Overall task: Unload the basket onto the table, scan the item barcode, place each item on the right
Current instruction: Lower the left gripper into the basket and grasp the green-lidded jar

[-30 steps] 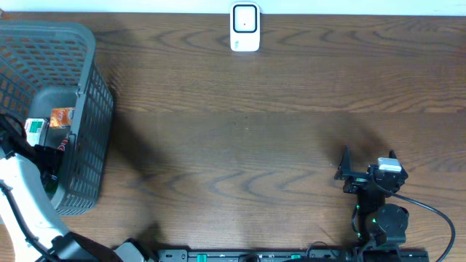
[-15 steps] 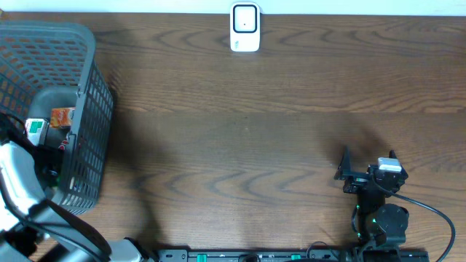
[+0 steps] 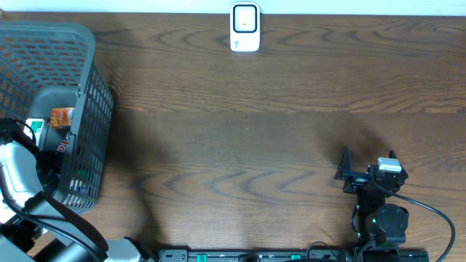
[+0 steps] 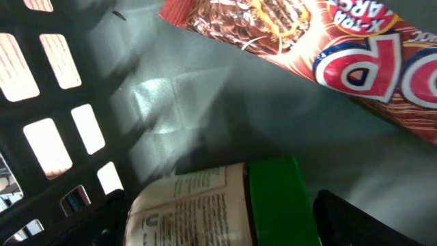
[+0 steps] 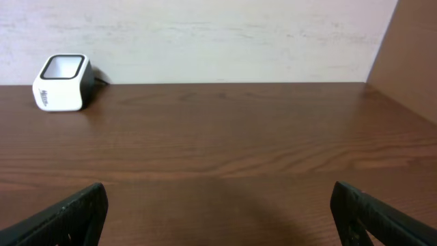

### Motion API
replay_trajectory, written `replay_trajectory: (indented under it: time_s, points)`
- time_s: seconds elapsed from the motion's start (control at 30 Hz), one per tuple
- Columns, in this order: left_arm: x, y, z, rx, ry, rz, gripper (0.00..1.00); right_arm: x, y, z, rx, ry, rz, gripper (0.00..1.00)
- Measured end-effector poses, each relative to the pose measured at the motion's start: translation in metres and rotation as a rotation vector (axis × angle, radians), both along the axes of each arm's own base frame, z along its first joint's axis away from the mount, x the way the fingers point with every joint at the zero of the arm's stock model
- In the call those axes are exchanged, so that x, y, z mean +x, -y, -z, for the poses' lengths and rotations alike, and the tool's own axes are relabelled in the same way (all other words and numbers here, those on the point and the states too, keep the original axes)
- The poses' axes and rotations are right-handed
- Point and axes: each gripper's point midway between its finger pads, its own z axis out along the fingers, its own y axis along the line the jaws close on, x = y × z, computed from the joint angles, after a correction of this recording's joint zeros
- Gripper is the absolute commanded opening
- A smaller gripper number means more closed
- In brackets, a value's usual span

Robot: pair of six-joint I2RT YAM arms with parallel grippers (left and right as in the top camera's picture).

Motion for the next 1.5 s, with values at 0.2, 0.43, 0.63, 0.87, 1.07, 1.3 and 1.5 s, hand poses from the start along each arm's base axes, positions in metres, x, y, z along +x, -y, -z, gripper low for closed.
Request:
replay_trajectory:
  time_s: [0.2, 0.43, 0.63, 0.87, 1.07, 1.3, 1.5]
  points:
    - [0.001, 0.004, -0.021, 0.029, 0.061, 0.005, 0.86, 0.000, 0.000, 0.000, 0.000, 0.000, 0.000, 0.99]
    - [-0.002, 0.007, -0.044, 0.073, 0.109, 0.029, 0.86, 0.000, 0.000, 0.000, 0.000, 0.000, 0.000, 0.99]
    - [-0.008, 0.014, -0.041, 0.042, 0.076, 0.040, 0.86, 0.000, 0.000, 0.000, 0.000, 0.000, 0.000, 0.99]
    - [-0.008, 0.015, -0.040, 0.035, 0.074, 0.055, 0.86, 0.000, 0.000, 0.000, 0.000, 0.000, 0.000, 0.99]
    - [0.000, 0.035, -0.029, -0.098, 0.091, 0.234, 0.86, 0.000, 0.000, 0.000, 0.000, 0.000, 0.000, 0.99]
    - [-0.007, 0.045, -0.018, -0.186, 0.047, 0.300, 0.86, 0.000, 0.000, 0.000, 0.000, 0.000, 0.000, 0.99]
    - [-0.005, 0.046, -0.018, -0.192, 0.052, 0.453, 0.86, 0.000, 0.000, 0.000, 0.000, 0.000, 0.000, 0.99]
